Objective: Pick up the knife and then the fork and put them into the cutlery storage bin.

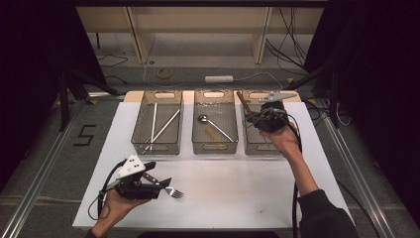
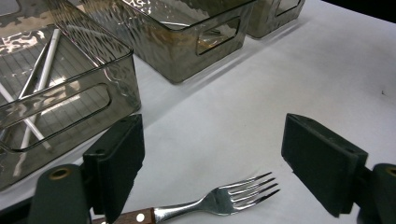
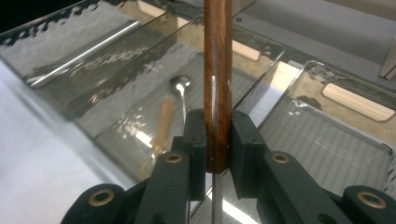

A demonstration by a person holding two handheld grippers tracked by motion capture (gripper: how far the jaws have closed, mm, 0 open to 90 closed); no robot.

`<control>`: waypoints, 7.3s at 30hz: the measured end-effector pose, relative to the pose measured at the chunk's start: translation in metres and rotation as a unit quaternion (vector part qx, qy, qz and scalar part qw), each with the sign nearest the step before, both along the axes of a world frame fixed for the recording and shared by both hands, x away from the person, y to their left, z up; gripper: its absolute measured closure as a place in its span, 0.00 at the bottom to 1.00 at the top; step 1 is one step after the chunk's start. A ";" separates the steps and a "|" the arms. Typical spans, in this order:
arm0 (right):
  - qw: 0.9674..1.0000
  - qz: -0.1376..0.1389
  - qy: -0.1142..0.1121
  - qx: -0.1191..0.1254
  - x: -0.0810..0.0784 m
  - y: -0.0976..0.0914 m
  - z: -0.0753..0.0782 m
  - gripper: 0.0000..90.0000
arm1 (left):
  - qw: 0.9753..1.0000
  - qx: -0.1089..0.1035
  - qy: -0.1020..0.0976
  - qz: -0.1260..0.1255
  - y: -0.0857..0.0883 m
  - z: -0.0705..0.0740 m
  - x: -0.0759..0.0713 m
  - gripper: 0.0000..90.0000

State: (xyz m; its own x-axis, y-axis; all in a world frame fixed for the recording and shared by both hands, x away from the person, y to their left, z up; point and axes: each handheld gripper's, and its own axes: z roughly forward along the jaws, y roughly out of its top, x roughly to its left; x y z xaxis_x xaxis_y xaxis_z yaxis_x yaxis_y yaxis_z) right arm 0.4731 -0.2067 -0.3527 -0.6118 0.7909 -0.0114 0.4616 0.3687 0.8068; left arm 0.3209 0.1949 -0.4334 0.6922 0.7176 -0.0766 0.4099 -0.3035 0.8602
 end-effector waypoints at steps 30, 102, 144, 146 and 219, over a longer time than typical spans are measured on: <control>0.992 -0.115 0.050 0.020 0.067 -0.007 -0.031 0.88 | 1.000 -0.010 -0.007 -0.003 -0.001 0.000 -0.001 0.22; 0.995 -0.003 0.001 0.104 -0.084 -0.021 -0.050 0.37 | 1.000 -0.004 0.000 0.020 0.002 -0.003 0.012 0.23; 0.994 0.048 0.005 0.102 -0.151 -0.016 -0.072 0.34 | 0.982 0.128 0.103 0.098 0.012 -0.022 0.063 0.84; 0.994 0.048 0.005 0.102 -0.151 -0.016 -0.071 0.34 | 0.979 0.143 0.104 0.102 0.013 -0.024 0.065 0.90; 0.994 0.051 0.005 0.092 -0.151 -0.016 -0.071 0.34 | 0.947 0.226 0.230 -0.001 0.017 -0.014 0.018 0.50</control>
